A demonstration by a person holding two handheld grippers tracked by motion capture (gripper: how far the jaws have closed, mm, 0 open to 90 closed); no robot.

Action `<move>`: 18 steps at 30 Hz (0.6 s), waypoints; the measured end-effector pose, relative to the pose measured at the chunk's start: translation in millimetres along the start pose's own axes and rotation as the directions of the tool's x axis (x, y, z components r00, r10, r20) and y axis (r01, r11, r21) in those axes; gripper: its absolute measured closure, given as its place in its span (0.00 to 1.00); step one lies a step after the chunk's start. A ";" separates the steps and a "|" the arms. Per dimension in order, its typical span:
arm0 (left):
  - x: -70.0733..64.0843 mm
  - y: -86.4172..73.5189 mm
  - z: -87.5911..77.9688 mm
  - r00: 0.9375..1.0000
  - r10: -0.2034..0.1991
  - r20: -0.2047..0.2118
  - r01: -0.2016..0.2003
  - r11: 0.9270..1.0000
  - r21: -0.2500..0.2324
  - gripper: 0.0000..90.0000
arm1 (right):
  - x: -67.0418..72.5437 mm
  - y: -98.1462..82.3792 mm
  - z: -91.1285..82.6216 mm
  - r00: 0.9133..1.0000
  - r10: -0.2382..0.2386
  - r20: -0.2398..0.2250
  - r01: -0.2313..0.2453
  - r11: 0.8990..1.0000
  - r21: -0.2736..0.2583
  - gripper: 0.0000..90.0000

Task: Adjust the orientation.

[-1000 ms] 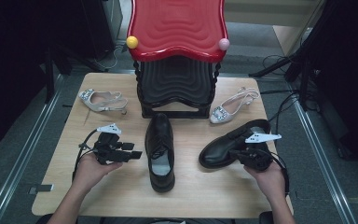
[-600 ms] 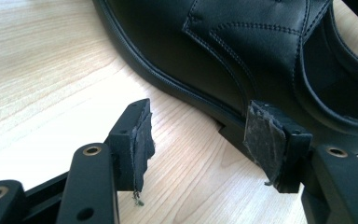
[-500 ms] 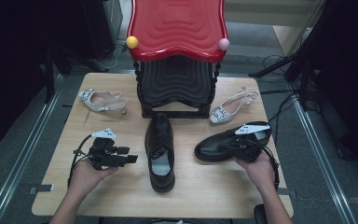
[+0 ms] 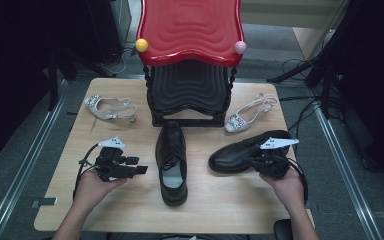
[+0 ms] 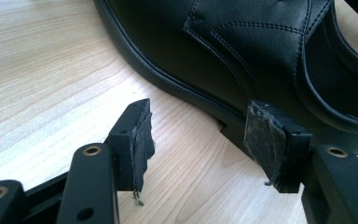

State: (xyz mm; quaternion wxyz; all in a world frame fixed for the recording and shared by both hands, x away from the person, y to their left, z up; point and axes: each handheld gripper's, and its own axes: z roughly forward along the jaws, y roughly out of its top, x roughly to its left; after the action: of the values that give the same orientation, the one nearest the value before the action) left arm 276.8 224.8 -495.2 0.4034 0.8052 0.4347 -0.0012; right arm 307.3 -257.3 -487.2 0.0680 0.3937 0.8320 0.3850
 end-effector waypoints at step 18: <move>-2.4 6.1 7.9 1.000 0.024 0.016 -0.024 1.000 0.009 0.46 | 5.5 -2.0 9.1 0.999 -0.032 0.025 0.030 0.998 0.050 1.00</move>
State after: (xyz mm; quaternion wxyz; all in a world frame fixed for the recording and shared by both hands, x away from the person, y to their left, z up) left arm 282.3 216.1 -495.7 0.4032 0.8122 0.4217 -0.0045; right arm 306.1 -248.8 -493.9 0.0750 0.3873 0.8463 0.3579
